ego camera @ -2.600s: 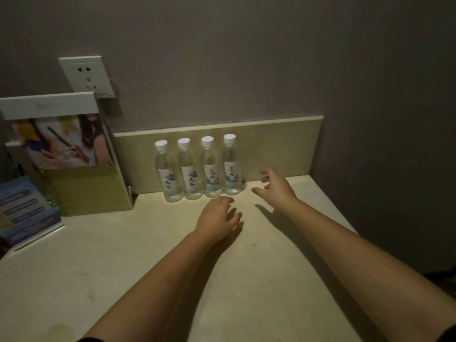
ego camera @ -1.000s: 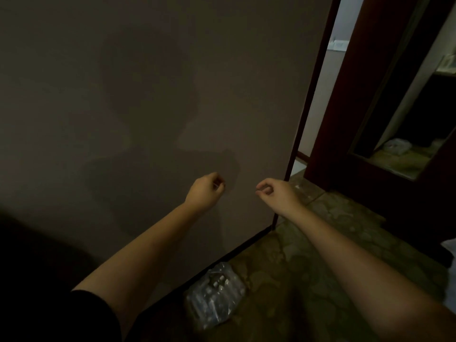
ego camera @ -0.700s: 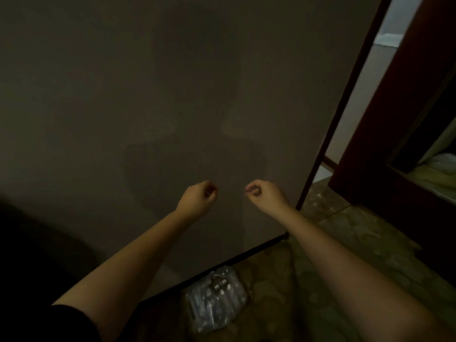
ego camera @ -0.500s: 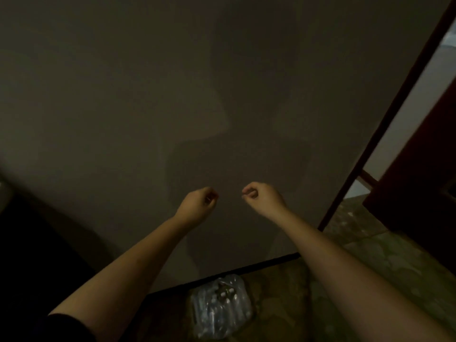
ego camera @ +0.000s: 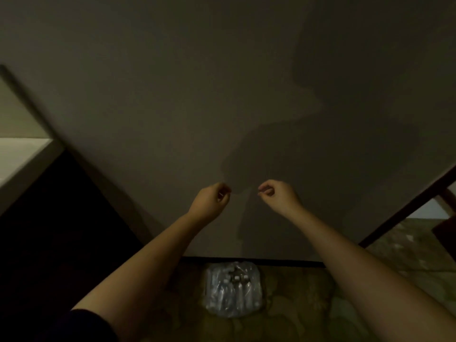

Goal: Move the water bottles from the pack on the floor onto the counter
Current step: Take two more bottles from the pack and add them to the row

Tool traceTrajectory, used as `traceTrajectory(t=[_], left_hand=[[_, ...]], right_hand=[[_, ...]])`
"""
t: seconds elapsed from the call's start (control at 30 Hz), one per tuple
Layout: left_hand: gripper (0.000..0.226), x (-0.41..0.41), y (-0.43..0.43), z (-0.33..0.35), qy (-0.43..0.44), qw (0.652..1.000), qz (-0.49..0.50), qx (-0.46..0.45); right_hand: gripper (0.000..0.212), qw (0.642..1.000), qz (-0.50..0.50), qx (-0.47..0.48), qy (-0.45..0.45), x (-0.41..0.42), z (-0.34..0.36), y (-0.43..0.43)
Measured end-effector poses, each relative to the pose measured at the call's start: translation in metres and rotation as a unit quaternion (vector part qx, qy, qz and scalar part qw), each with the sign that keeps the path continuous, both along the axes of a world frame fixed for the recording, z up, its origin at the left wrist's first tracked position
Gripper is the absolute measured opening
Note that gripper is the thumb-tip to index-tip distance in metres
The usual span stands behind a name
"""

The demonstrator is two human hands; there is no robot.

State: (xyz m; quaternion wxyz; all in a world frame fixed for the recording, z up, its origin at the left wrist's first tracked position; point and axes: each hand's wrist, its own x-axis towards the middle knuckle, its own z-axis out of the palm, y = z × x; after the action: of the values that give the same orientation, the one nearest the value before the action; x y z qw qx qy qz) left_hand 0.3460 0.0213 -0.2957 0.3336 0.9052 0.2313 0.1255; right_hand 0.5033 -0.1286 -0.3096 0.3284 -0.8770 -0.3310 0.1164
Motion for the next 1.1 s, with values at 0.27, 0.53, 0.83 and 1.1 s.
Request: traceTrajectory(t=[0.27, 0.53, 0.83, 1.1], left_hand=[[0.021, -0.078, 0.0, -0.043, 0.018, 1.0, 0.001, -0.019], [0.021, -0.122, -0.014, -0.12, 0.061, 0.995, 0.01, -0.072], [0.024, -0.075, 0.003, -0.31, 0.101, 0.988, 0.032, -0.11], [0.024, -0.056, 0.011, -0.561, 0.11, 0.986, 0.035, -0.12]], right_hand=[[0.007, 0.998, 0.005, -0.038, 0.04, -0.077, -0.04, -0.003], [0.007, 0.989, 0.006, -0.095, 0.116, -0.129, -0.123, -0.019], [0.01, 0.975, -0.046, -0.12, 0.182, -0.093, -0.335, 0.003], [0.013, 0.961, -0.07, -0.152, 0.222, -0.059, -0.595, 0.021]])
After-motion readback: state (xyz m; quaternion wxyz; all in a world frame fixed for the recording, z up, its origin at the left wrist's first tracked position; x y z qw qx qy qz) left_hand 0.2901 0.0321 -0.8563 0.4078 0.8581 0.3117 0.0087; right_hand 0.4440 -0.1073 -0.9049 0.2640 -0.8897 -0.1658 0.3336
